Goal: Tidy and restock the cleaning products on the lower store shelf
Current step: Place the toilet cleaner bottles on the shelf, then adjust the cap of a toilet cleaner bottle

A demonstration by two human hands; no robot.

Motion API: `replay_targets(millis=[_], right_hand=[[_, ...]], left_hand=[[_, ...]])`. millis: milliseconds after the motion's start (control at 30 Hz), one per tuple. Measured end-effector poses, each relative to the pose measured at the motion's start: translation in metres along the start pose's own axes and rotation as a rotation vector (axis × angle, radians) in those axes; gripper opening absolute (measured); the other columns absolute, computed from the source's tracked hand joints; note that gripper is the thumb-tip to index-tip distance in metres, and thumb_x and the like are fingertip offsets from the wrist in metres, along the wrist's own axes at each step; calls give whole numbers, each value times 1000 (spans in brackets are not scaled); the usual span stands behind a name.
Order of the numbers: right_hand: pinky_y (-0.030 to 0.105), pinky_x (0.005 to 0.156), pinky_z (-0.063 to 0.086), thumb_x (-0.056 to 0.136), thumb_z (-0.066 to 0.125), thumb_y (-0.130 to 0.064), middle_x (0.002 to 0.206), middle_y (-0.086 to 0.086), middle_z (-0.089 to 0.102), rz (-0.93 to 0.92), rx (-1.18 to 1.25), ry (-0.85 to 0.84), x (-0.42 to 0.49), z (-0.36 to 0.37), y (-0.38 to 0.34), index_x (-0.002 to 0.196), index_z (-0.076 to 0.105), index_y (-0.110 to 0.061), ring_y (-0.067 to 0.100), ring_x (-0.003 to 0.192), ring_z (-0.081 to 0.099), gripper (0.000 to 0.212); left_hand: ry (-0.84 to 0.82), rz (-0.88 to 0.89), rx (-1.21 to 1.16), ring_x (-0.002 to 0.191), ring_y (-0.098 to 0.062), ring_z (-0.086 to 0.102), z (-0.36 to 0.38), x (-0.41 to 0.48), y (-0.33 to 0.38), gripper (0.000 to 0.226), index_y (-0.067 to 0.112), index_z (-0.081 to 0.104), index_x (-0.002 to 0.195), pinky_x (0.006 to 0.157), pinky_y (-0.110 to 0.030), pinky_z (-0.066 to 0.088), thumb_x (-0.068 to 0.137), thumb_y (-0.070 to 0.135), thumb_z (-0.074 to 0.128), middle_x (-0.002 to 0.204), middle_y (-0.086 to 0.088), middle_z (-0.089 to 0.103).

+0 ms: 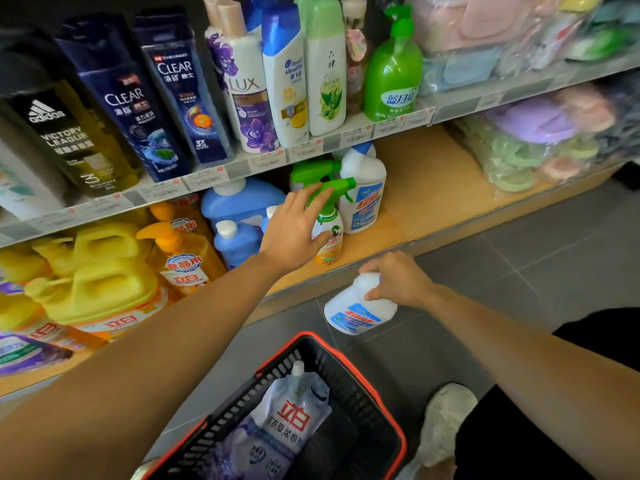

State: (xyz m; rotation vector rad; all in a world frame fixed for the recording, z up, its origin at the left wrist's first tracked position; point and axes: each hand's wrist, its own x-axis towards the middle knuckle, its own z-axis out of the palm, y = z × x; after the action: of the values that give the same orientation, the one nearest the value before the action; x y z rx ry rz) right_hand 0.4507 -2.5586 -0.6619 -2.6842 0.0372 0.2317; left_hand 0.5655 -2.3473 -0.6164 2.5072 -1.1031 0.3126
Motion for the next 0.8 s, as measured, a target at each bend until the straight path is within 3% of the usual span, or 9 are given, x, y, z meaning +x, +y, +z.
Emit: replay_targets(millis=[133,400,567,667,800], right_hand=[[23,86,49,65,90,-31,114,-1,74,50,83,-25,7,20,12,117,74,-20,9,94,62,55],[20,84,48,71,87,-21,105,-3,72,100,287,-67,9,40,15,111,75,-20,7,91,62,41],[19,78,55,74,85,-33,92,-6,75,98,421,-179,23,17,4,98,76,-21,-2,82,69,29],[24,81,57,76,84,-30,92,-5,75,150,468,64,47,-18,8,99,75,-19,0,82,69,27],[27,85,53,81,80,-21,109,0,72,206,416,397,84,-55,22,117,68,-14,12,98,67,38]], left_hand=[[41,-2,-48,130,-36,43,14,10,-6,72,15,44,152,100,-44,47,89,26,75,150,-14,45],[208,-20,-151,114,-38,55,27,10,-8,51,9,63,135,95,-43,49,86,12,77,132,-17,58],[250,-52,-216,111,-36,61,29,16,-6,38,6,69,125,90,-51,53,88,10,77,121,-19,61],[296,-77,-217,104,-36,63,31,19,-4,31,5,71,118,82,-52,54,88,8,77,112,-18,62],[339,-89,-186,98,-34,63,34,20,-3,24,5,73,113,78,-50,55,89,8,76,106,-16,62]])
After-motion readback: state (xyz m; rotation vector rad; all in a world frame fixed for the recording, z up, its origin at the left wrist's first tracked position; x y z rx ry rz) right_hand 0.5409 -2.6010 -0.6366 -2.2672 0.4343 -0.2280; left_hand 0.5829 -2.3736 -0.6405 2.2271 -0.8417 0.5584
